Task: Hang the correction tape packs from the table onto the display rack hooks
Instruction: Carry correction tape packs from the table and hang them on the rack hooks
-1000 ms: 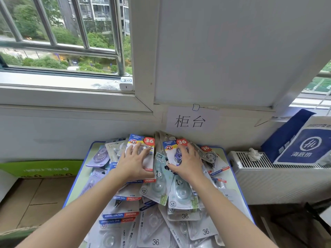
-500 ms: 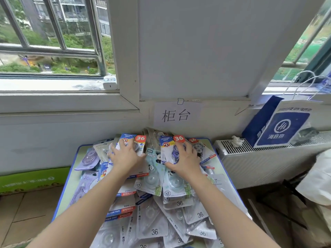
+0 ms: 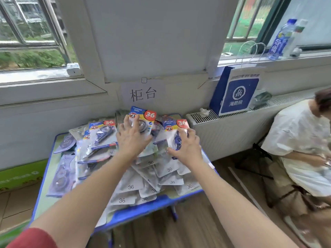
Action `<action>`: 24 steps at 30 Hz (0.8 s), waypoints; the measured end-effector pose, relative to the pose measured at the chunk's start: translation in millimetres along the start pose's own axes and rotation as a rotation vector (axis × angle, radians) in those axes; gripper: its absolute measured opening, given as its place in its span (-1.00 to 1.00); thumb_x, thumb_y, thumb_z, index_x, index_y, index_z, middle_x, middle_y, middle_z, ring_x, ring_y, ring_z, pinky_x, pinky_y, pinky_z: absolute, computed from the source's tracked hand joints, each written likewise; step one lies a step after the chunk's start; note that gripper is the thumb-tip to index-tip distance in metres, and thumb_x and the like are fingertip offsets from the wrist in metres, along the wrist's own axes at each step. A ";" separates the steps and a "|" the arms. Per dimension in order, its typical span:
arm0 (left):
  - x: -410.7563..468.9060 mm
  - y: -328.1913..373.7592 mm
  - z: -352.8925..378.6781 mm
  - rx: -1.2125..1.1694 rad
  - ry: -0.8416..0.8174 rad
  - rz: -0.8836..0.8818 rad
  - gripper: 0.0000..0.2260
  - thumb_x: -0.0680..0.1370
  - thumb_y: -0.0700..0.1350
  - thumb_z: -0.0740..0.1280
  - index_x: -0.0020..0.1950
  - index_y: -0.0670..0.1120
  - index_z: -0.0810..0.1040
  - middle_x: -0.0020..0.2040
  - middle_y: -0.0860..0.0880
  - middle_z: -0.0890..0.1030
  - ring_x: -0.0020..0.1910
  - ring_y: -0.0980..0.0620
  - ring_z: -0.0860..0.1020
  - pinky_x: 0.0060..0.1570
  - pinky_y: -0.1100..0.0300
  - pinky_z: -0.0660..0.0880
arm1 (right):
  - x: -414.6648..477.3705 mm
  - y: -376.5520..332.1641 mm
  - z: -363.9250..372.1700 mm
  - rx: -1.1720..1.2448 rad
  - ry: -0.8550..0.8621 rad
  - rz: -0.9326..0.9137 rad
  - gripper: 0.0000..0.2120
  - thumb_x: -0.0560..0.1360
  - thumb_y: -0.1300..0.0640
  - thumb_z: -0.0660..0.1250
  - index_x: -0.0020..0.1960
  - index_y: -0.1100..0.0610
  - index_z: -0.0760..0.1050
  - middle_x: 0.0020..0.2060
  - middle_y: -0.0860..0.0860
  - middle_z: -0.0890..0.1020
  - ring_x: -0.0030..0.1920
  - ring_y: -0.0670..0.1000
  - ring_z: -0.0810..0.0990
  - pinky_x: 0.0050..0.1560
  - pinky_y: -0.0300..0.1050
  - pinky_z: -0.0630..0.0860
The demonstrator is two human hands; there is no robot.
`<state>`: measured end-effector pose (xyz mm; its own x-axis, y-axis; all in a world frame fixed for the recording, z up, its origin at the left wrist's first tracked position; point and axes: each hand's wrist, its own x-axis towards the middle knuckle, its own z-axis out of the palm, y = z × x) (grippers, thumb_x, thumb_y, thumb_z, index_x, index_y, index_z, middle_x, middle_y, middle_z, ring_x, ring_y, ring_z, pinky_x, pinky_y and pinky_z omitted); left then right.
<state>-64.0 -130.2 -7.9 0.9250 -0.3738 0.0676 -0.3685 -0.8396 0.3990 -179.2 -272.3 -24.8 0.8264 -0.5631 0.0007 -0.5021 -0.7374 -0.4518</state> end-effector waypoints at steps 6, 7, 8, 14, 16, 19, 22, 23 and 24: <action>-86.7 54.6 38.3 0.029 -0.063 0.025 -0.22 0.50 0.21 0.30 0.57 0.04 -0.05 0.57 -0.10 -0.07 0.49 -0.20 0.06 0.43 -0.08 0.05 | -80.0 74.6 -7.4 -0.007 -0.005 0.078 -0.21 0.41 -0.14 0.41 0.51 0.04 0.15 0.43 0.14 0.16 0.36 0.21 0.22 0.32 0.05 0.27; -100.4 61.0 45.8 0.035 -0.073 0.026 -0.21 0.50 0.21 0.29 0.57 0.04 -0.06 0.57 -0.10 -0.07 0.49 -0.20 0.06 0.43 -0.07 0.05 | -92.6 84.5 -7.4 -0.009 -0.003 0.088 -0.21 0.41 -0.15 0.42 0.51 0.04 0.15 0.43 0.14 0.16 0.35 0.22 0.23 0.32 0.05 0.26; -113.9 66.2 52.2 0.035 -0.081 0.028 -0.21 0.50 0.21 0.29 0.58 0.04 -0.07 0.57 -0.10 -0.06 0.49 -0.19 0.06 0.42 -0.07 0.05 | -104.8 93.3 -7.3 -0.014 -0.004 0.098 -0.20 0.41 -0.15 0.42 0.52 0.04 0.15 0.42 0.14 0.17 0.35 0.22 0.24 0.32 0.05 0.26; -173.7 84.6 84.1 0.004 -0.137 0.096 -0.25 0.52 0.19 0.27 0.57 0.06 -0.06 0.57 -0.06 -0.08 0.50 -0.17 0.02 0.44 -0.08 -0.02 | -159.4 132.6 -4.8 0.034 0.011 0.195 -0.22 0.41 -0.12 0.42 0.51 0.05 0.16 0.41 0.12 0.17 0.34 0.20 0.23 0.29 0.05 0.31; -184.9 88.8 91.3 0.021 -0.160 0.139 -0.26 0.52 0.19 0.27 0.57 0.05 -0.05 0.57 -0.05 -0.08 0.51 -0.16 0.01 0.44 -0.08 -0.02 | -174.6 144.0 -3.6 0.062 0.039 0.248 -0.23 0.41 -0.12 0.42 0.50 0.03 0.17 0.39 0.10 0.18 0.33 0.18 0.24 0.27 0.04 0.33; -199.9 95.6 102.7 0.041 -0.197 0.227 -0.27 0.52 0.17 0.29 0.57 0.06 -0.02 0.57 -0.05 -0.08 0.50 -0.17 0.02 0.43 -0.08 0.01 | -204.1 160.0 1.8 0.093 0.078 0.350 -0.23 0.42 -0.12 0.42 0.50 0.03 0.15 0.39 0.09 0.18 0.33 0.16 0.24 0.27 0.03 0.34; -215.9 102.7 114.5 0.054 -0.233 0.314 -0.25 0.50 0.14 0.33 0.57 0.07 -0.01 0.57 -0.04 -0.06 0.51 -0.15 0.03 0.43 -0.06 0.03 | -237.4 173.0 8.9 0.113 0.109 0.451 -0.22 0.43 -0.13 0.42 0.51 0.03 0.13 0.40 0.10 0.18 0.33 0.15 0.25 0.27 0.01 0.35; -221.6 106.2 119.1 0.062 -0.241 0.350 -0.24 0.49 0.14 0.33 0.56 0.06 0.00 0.57 -0.04 -0.05 0.50 -0.15 0.04 0.43 -0.06 0.04 | -248.3 177.0 10.4 0.122 0.120 0.483 -0.23 0.43 -0.13 0.41 0.51 0.03 0.13 0.40 0.10 0.18 0.33 0.14 0.25 0.27 0.01 0.35; -228.1 110.9 122.8 0.069 -0.249 0.392 -0.24 0.49 0.14 0.34 0.56 0.06 0.01 0.57 -0.04 -0.04 0.50 -0.16 0.05 0.43 -0.07 0.04 | -259.3 180.5 10.9 0.131 0.135 0.514 -0.23 0.43 -0.13 0.41 0.51 0.04 0.13 0.40 0.10 0.18 0.33 0.14 0.25 0.27 0.01 0.36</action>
<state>-327.2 -186.3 -91.4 0.6675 -0.7442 -0.0241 -0.6987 -0.6372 0.3253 -481.4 -255.3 -116.2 0.4383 -0.8881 -0.1386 -0.7897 -0.3069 -0.5312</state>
